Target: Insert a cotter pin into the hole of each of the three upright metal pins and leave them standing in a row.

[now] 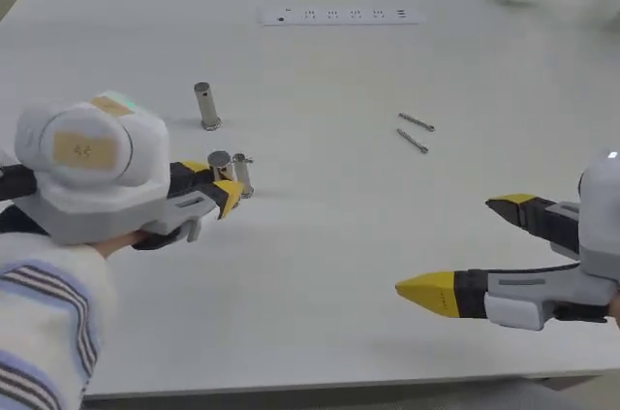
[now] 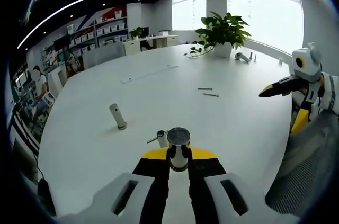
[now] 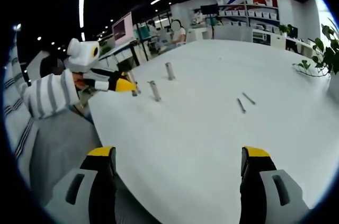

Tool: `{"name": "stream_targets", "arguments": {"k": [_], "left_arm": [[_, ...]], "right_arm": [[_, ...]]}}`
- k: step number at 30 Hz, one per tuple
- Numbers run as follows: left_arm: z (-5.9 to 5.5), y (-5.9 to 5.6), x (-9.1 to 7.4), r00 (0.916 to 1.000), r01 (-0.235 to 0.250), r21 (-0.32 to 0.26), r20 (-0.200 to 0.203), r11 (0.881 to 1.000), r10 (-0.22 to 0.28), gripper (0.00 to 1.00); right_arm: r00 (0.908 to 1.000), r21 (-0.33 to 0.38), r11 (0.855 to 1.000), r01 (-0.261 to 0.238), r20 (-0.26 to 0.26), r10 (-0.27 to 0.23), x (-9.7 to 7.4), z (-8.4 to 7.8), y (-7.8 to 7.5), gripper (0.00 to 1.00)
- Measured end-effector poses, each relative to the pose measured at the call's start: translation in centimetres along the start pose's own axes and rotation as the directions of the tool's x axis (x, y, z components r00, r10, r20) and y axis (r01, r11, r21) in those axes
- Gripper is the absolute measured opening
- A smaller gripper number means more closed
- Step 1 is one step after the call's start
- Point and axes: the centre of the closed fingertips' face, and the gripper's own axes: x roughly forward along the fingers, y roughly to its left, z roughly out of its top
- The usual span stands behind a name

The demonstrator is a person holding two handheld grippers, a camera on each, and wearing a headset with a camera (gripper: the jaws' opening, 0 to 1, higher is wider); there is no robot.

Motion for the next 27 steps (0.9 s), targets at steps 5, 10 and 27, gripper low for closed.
{"name": "stream_targets", "arguments": {"k": [5,10,27], "left_arm": [[-0.3,-1.7,0.9,0.9999,0.012,0.015,-0.003,1.0,-0.012,0.1],[-0.4,-2.9,1.6,1.0,0.005,0.041,0.002,0.999,-0.005,0.1],[-2.5,-4.7,3.4,0.9998,0.011,-0.01,-0.019,1.0,-0.012,0.11]], "right_arm": [[1.0,-0.003,1.0,-0.004,-0.003,0.003,-0.2,-0.2,-0.1,0.99],[0.9999,-0.008,1.0,-0.009,-0.008,0.009,-0.2,-0.3,-0.1,0.99],[0.9997,-0.004,1.0,-0.011,-0.024,0.011,0.0,-0.9,0.0,0.99]]}}
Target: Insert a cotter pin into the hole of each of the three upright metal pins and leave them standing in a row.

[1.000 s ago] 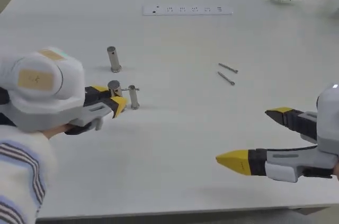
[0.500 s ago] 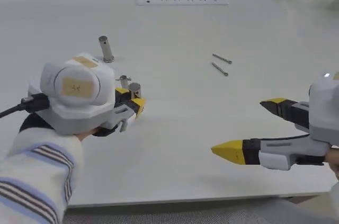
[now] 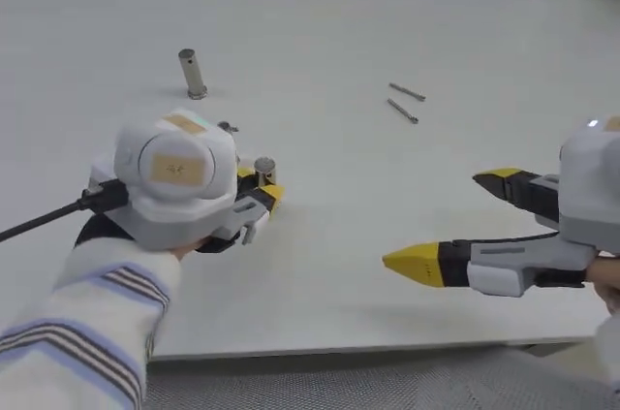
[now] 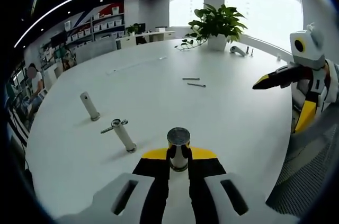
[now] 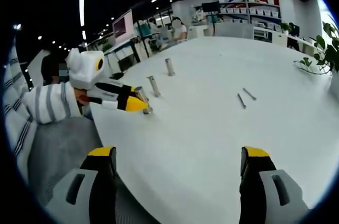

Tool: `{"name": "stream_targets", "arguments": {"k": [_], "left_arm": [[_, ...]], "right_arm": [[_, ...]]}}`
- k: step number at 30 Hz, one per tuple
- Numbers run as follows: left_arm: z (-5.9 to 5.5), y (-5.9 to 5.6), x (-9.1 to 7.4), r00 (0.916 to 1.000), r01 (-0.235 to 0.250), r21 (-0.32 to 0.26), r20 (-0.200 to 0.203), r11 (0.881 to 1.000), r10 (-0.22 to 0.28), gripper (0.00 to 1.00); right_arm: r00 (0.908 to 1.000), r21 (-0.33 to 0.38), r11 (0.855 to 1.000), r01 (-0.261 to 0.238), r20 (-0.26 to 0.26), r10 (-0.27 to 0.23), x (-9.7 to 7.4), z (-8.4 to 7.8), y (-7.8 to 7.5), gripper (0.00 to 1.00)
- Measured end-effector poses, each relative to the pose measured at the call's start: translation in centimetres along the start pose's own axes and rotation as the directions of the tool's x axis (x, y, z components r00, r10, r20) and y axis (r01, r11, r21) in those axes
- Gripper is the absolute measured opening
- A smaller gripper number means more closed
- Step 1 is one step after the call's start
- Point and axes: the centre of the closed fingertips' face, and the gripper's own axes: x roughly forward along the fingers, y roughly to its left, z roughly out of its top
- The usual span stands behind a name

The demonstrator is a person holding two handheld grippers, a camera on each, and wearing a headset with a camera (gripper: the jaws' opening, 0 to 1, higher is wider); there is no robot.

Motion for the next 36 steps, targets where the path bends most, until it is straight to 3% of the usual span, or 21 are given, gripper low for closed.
{"name": "stream_targets", "arguments": {"k": [3,10,20,22,36], "left_arm": [[-0.3,-0.1,0.3,1.0,0.004,-0.022,0.005,1.0,-0.003,0.11],[-0.6,-0.6,0.9,0.9999,0.013,0.005,0.005,1.0,-0.013,0.11],[-0.1,-0.5,1.7,0.9997,0.01,0.052,0.02,0.999,-0.012,0.11],[-0.1,-0.6,1.7,0.9996,0.011,0.019,0.028,1.0,-0.012,0.11],[0.0,-1.0,1.6,0.9996,0.011,0.017,0.026,1.0,-0.011,0.11]], "right_arm": [[1.0,0.002,1.0,-0.002,-0.004,0.002,0.0,-0.1,0.0,0.98],[1.0,0.007,1.0,0.004,-0.004,-0.004,0.0,-0.1,-0.1,0.98],[0.9999,0.015,1.0,0.009,-0.014,-0.009,0.0,-0.2,-0.1,0.98],[0.9998,0.015,1.0,0.011,-0.013,-0.011,0.0,-0.2,-0.2,0.98],[0.9999,0.009,1.0,0.013,-0.007,-0.013,-0.1,-0.1,-0.2,0.98]]}}
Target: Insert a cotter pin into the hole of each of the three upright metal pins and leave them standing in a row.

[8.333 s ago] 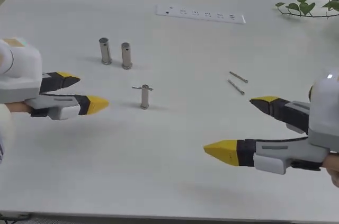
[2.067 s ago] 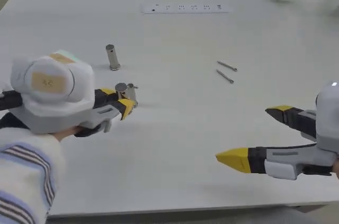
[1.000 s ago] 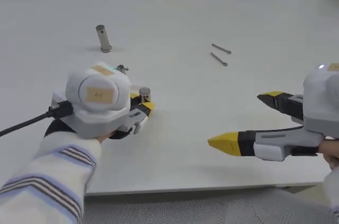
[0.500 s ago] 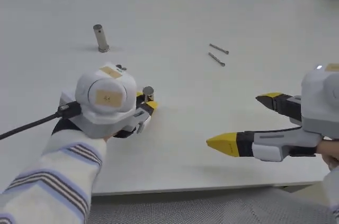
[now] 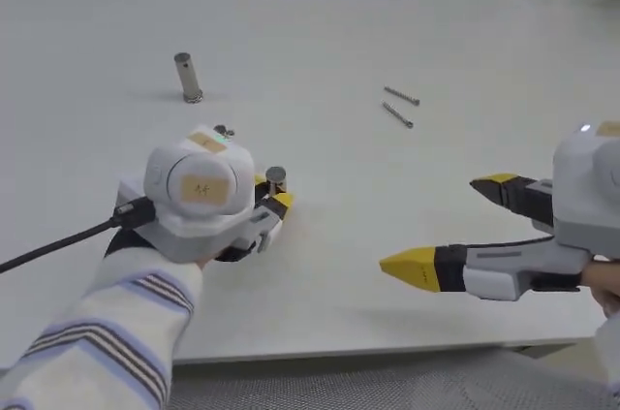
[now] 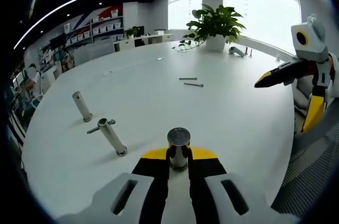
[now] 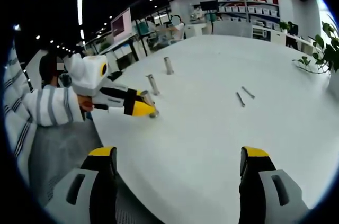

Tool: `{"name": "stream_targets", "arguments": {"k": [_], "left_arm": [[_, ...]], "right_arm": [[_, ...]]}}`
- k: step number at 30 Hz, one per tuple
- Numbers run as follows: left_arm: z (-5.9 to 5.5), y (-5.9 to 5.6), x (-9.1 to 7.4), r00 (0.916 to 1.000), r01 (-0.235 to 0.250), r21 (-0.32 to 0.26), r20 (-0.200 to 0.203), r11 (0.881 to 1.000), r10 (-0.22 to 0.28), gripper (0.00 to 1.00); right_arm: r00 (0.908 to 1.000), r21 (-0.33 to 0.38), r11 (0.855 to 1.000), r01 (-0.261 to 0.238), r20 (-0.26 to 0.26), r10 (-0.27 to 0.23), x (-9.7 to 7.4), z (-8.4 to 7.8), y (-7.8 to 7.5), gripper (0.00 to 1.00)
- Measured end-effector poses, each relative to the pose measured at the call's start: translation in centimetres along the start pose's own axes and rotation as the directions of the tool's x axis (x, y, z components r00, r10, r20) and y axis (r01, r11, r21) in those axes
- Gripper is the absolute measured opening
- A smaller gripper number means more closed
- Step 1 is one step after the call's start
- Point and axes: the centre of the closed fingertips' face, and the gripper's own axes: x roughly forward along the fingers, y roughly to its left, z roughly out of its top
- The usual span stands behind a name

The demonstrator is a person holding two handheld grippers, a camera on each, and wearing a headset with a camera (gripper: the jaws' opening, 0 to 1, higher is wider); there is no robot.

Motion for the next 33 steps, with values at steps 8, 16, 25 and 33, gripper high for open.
{"name": "stream_targets", "arguments": {"k": [8,16,25,33], "left_arm": [[0.2,0.0,-0.1,0.9999,0.012,0.011,-0.01,1.0,-0.012,0.12],[0.8,0.0,-0.5,0.9989,0.047,0.03,-0.001,0.998,-0.047,0.12],[0.5,-0.8,-1.0,0.9904,0.136,0.094,-0.04,0.986,-0.133,0.19],[0.3,-1.1,-1.4,0.9806,0.192,0.101,-0.059,0.976,-0.187,0.25]], "right_arm": [[1.0,0.001,1.0,0.005,-0.002,-0.005,-0.1,-0.1,-0.2,0.98],[1.0,-0.002,1.0,0.008,0.0,-0.008,-0.1,0.1,-0.3,0.98],[0.9999,-0.001,1.0,0.013,-0.001,-0.013,-0.2,0.0,-0.5,0.98],[0.9995,-0.009,1.0,0.03,0.001,-0.03,-0.5,0.4,-1.3,0.97]]}}
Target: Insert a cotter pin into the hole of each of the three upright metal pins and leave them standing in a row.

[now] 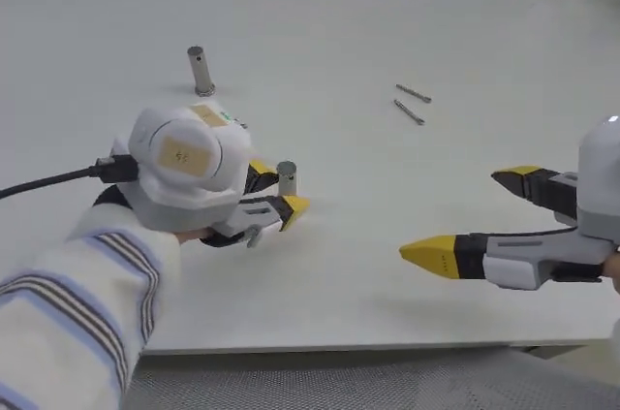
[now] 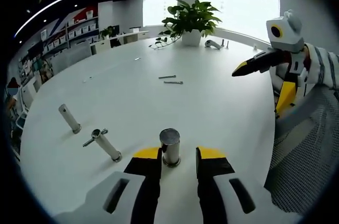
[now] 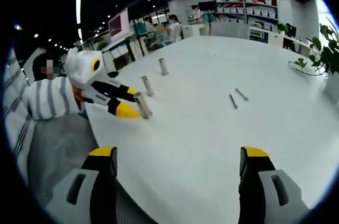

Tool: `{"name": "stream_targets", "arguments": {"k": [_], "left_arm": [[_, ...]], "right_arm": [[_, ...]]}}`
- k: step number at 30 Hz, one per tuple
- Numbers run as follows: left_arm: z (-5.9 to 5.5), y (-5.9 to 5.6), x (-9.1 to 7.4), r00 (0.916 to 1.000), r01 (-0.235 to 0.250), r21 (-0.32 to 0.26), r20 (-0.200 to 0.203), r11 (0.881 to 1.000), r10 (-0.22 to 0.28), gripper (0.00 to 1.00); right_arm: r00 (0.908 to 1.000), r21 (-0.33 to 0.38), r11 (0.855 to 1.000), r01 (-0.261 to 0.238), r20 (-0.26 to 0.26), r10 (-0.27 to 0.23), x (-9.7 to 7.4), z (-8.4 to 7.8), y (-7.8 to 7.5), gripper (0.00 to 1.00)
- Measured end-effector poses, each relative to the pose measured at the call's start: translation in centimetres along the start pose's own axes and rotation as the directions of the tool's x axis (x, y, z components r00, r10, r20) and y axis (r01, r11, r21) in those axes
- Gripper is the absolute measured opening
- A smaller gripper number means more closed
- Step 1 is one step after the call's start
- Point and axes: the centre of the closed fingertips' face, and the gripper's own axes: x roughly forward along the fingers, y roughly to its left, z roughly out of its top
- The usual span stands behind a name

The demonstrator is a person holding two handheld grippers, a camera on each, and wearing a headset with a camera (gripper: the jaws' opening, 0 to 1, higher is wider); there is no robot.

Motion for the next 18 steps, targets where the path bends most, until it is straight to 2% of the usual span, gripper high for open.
{"name": "stream_targets", "arguments": {"k": [5,11,18], "left_arm": [[0.0,-0.2,-0.3,0.9989,0.044,0.006,0.014,0.999,-0.044,0.33],[0.1,-0.2,-0.7,0.9977,0.066,0.022,0.014,0.998,-0.067,0.38],[0.3,-0.3,-1.2,0.9951,0.094,0.009,0.03,0.995,-0.095,0.42]], "right_arm": [[0.9999,-0.014,1.0,0.011,0.002,-0.011,0.0,0.5,-0.6,0.96],[0.9997,-0.031,0.999,0.023,-0.001,-0.023,0.1,1.3,-1.5,0.93],[0.9995,-0.025,0.999,0.03,0.008,-0.029,0.3,2.0,-2.2,0.88]]}}
